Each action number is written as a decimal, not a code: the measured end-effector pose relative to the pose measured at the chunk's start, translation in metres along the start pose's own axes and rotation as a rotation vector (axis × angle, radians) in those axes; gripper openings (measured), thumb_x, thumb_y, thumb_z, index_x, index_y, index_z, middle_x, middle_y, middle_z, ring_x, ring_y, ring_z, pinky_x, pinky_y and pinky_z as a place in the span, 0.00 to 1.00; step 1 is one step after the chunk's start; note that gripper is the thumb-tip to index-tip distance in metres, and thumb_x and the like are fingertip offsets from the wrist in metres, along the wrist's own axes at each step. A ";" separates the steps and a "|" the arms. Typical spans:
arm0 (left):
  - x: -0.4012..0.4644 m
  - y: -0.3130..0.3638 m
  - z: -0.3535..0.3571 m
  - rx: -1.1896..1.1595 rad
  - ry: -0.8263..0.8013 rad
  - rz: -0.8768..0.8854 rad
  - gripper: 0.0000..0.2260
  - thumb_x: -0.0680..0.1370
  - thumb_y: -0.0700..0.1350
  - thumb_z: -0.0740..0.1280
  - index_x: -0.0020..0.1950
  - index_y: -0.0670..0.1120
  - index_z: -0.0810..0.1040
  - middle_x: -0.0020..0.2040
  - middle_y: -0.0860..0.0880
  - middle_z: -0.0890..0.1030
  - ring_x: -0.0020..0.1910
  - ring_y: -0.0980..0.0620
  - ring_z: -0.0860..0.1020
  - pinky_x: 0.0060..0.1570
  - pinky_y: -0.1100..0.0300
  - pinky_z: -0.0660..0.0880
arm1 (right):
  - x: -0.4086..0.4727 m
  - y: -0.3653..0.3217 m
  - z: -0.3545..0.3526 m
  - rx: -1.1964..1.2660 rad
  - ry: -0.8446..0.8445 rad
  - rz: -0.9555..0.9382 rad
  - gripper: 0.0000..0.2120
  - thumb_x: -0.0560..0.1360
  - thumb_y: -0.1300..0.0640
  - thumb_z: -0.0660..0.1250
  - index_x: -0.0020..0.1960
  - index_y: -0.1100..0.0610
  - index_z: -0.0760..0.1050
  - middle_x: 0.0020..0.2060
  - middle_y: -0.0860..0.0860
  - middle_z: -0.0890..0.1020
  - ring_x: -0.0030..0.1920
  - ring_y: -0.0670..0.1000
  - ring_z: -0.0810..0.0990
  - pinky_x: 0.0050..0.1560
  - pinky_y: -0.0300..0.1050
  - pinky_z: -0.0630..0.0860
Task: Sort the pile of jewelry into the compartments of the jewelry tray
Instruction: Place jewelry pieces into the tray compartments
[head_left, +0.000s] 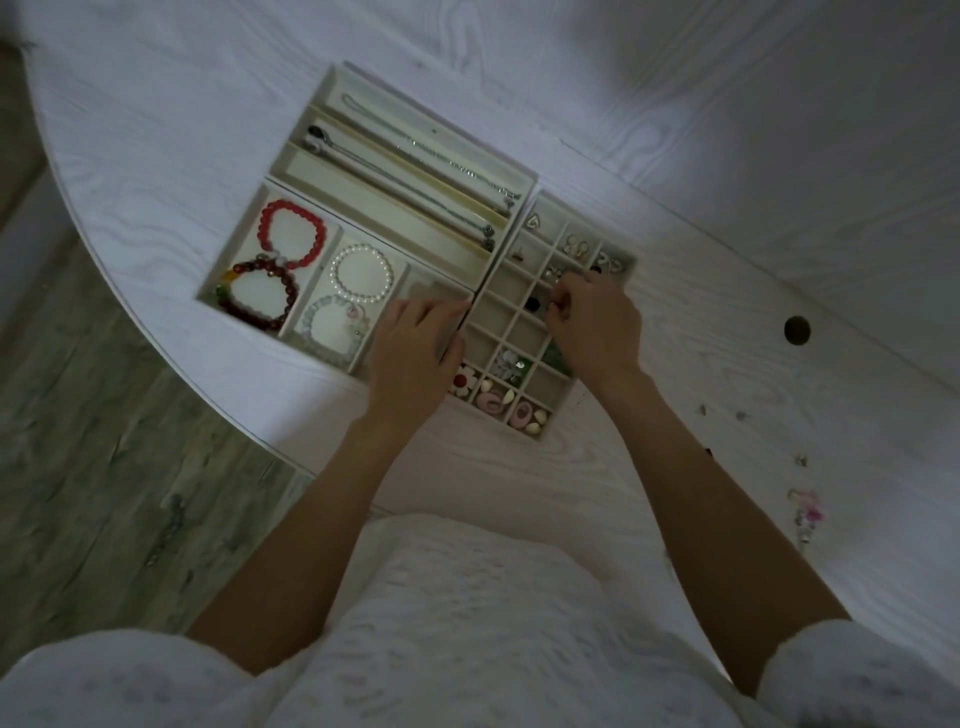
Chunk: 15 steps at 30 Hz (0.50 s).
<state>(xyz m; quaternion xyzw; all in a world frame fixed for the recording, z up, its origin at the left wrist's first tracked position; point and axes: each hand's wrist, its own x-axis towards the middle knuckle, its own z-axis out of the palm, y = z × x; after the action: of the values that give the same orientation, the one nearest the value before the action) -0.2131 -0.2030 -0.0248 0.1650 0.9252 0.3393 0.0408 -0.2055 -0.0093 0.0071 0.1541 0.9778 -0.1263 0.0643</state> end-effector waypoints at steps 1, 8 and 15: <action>0.000 0.000 0.000 -0.002 0.003 0.000 0.14 0.76 0.43 0.65 0.60 0.45 0.79 0.50 0.47 0.79 0.51 0.47 0.73 0.52 0.62 0.66 | -0.001 0.001 0.000 0.037 -0.001 0.012 0.06 0.76 0.60 0.63 0.48 0.58 0.78 0.43 0.54 0.80 0.45 0.53 0.76 0.37 0.42 0.66; 0.000 -0.001 0.001 -0.021 0.000 -0.003 0.15 0.77 0.47 0.61 0.61 0.45 0.78 0.51 0.47 0.79 0.51 0.48 0.73 0.53 0.63 0.65 | -0.007 0.003 0.003 0.203 0.027 0.035 0.10 0.78 0.62 0.61 0.54 0.58 0.80 0.47 0.56 0.80 0.44 0.52 0.76 0.42 0.39 0.66; 0.000 -0.002 0.004 -0.025 0.000 0.004 0.14 0.77 0.46 0.62 0.60 0.45 0.78 0.50 0.47 0.79 0.50 0.47 0.73 0.51 0.60 0.68 | -0.008 0.001 -0.004 0.317 0.014 0.047 0.07 0.73 0.65 0.65 0.47 0.58 0.80 0.41 0.51 0.83 0.38 0.43 0.74 0.43 0.35 0.70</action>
<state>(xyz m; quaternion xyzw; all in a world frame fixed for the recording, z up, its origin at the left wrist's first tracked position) -0.2128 -0.2021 -0.0286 0.1664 0.9205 0.3510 0.0422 -0.1977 -0.0102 0.0120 0.1862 0.9421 -0.2765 0.0355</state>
